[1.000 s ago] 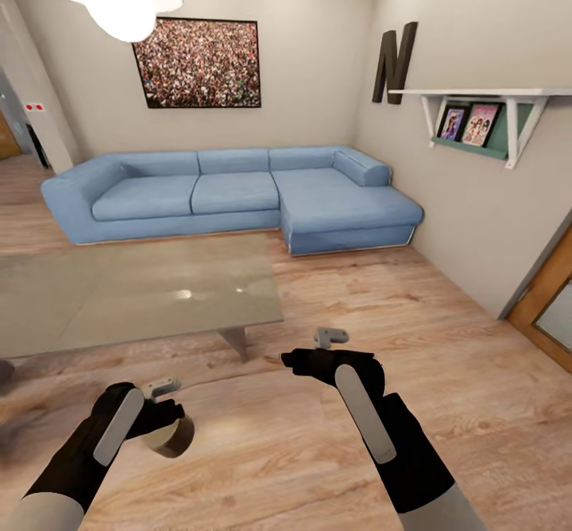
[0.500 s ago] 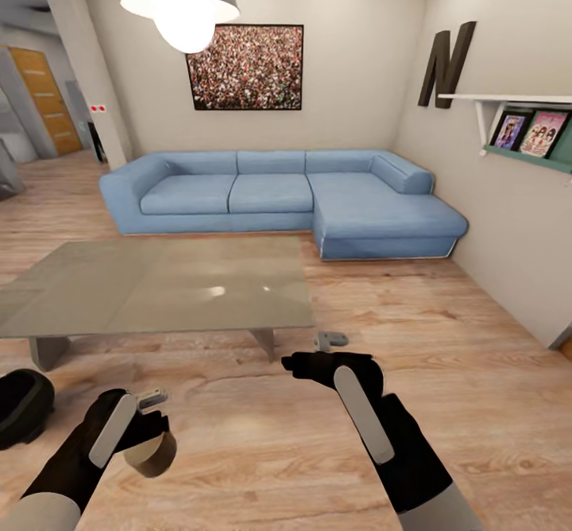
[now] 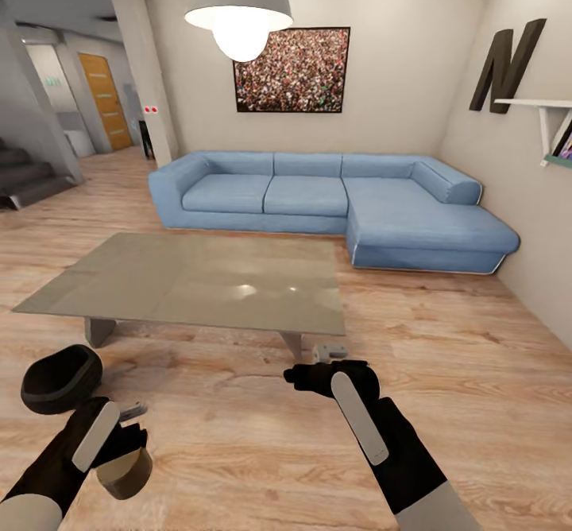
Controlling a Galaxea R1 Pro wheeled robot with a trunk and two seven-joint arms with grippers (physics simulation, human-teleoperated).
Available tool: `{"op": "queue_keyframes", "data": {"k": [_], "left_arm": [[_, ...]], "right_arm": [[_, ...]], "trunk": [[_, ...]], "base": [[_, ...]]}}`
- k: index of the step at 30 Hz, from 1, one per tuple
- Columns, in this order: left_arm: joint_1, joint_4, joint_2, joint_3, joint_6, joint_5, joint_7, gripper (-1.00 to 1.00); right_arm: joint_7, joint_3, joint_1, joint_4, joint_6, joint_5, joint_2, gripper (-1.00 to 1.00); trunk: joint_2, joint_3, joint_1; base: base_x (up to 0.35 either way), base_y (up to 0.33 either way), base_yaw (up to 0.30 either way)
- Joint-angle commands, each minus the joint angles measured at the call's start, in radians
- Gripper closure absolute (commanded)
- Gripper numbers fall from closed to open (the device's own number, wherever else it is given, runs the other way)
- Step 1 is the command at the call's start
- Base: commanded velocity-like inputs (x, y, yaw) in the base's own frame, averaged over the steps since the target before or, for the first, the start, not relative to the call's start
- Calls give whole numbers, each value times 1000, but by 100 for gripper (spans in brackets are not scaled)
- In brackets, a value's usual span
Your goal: Place each of the two pumpkins and all three candles from the living room inside a cabinet in the living room (use any cabinet), then make sure every cabinet is closed, and position the cauldron so it is next to a table in the living room.
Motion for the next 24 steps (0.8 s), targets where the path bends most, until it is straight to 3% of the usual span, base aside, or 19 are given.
{"op": "queue_keyframes", "data": {"k": [1, 5, 10, 12, 14, 16, 19, 24], "left_arm": [[-1, 18, 26, 2, 3, 10, 5, 100], [-1, 36, 87, 6, 2, 12, 0, 100], [-1, 39, 102, 12, 2, 13, -5, 100], [-1, 39, 104, 51, 2, 14, -6, 100], [0, 39, 105, 129, 3, 16, -8, 100], [0, 44, 107, 168, 4, 16, -21, 100], [0, 59, 125, 188, 4, 16, -112, 100], [0, 128, 204, 195, 4, 13, -317, 100]], "right_arm": [[-10, 1, -1, 1, 2, -10, 0, -100], [-12, 1, -2, 15, 2, -9, 1, -100], [-12, 2, -4, 40, 2, -6, 2, -100], [-12, 2, -4, 43, 2, -5, 3, -100], [-12, 2, -5, 46, 2, -5, 3, -100], [-12, 2, -5, 46, 2, -4, 3, -100], [-12, 2, -5, 48, 2, -4, 3, -100], [-12, 2, -5, 52, 2, -4, 3, -100]], "trunk": [[7, 2, -4], [35, 15, -19], [70, 31, -39], [84, 37, -46], [98, 43, -54], [112, 49, -62], [133, 59, -73], [168, 74, -92]], "base": [[0, 0, 289], [0, 0, 289], [0, 0, 289], [0, 0, 289], [0, 0, 289], [0, 0, 289], [0, 0, 289], [0, 0, 289]]}}
